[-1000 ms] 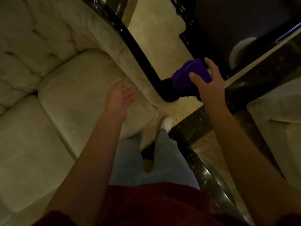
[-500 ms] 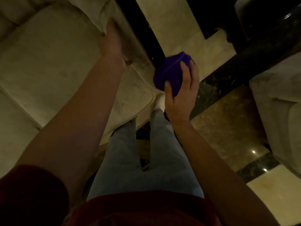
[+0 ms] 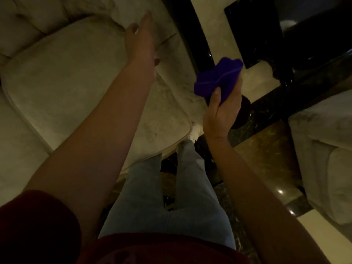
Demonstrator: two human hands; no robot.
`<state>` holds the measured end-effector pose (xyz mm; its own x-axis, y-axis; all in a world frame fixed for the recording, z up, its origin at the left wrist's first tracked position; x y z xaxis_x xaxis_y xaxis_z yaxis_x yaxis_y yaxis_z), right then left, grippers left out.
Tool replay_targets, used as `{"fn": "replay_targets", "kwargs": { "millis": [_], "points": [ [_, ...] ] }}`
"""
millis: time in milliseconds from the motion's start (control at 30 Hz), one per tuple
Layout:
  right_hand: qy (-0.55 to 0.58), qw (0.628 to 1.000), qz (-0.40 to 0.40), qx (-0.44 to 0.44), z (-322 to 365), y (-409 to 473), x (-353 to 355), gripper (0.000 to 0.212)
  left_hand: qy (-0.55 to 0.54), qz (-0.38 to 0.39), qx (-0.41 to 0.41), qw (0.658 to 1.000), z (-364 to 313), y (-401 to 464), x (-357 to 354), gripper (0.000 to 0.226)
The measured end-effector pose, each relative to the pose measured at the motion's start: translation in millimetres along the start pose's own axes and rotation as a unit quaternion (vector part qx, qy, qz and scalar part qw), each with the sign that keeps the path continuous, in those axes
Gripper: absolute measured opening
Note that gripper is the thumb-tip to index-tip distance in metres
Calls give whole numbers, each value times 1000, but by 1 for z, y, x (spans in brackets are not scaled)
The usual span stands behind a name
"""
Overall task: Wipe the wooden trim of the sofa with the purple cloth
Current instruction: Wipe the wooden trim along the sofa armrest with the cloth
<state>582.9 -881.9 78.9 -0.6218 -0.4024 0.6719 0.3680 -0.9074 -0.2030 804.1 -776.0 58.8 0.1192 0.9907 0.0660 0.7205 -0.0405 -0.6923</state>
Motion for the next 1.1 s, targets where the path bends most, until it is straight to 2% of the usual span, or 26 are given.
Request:
{"fn": "replay_targets", "kwargs": {
  "millis": [100, 200, 300, 400, 500, 600, 667, 733, 833, 867, 967, 1100],
  "points": [
    [-11, 999, 10, -37, -1, -6, 0, 62, 36, 6, 3, 999, -5, 5, -2, 66],
    [32, 996, 6, -86, 12, -12, -3, 66, 69, 42, 34, 996, 9, 8, 0, 79],
    [107, 991, 24, -82, 40, -4, -11, 71, 85, 87, 54, 991, 21, 12, 3, 89],
    [111, 990, 2, -84, 65, 16, -28, 67, 94, 92, 56, 990, 22, 16, 7, 90],
    [74, 995, -26, -64, 73, 19, -32, 64, 94, 97, 54, 989, 23, 12, 5, 87],
    [7, 1000, 1, -10, 59, 14, -19, 65, 105, 102, 39, 988, 33, 1, -1, 86],
    [-62, 997, 32, 18, 39, 12, -2, 65, 120, 108, 15, 987, 42, -7, -5, 77],
    [-134, 988, 76, 28, 11, 4, 23, 64, 121, 108, -11, 987, 48, -14, -10, 70],
    [-272, 949, 117, 109, -33, -15, 66, 60, 105, 103, -22, 989, 52, -18, -11, 71],
    [-288, 945, 114, 100, -48, -19, 80, 60, 98, 101, -22, 990, 53, -18, -10, 72],
    [-263, 962, 68, -20, -75, -25, 103, 63, 99, 87, -33, 991, 57, -18, -8, 72],
    [-158, 980, 25, -122, -64, -33, 76, 63, 119, 74, -53, 989, 56, -24, -12, 70]
  ]
}}
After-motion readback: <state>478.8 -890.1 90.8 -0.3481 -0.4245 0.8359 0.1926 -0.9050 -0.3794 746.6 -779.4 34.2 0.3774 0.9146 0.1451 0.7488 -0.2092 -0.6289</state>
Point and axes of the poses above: each hand's wrist, its own y-axis towards the middle knuckle, its own x-axis out of the back of the hand, z = x × y, the point moved 5 cm from there along y, towards the middle knuckle, and after that the axes turned 11 degrees about -x, right-handed, at the moved point
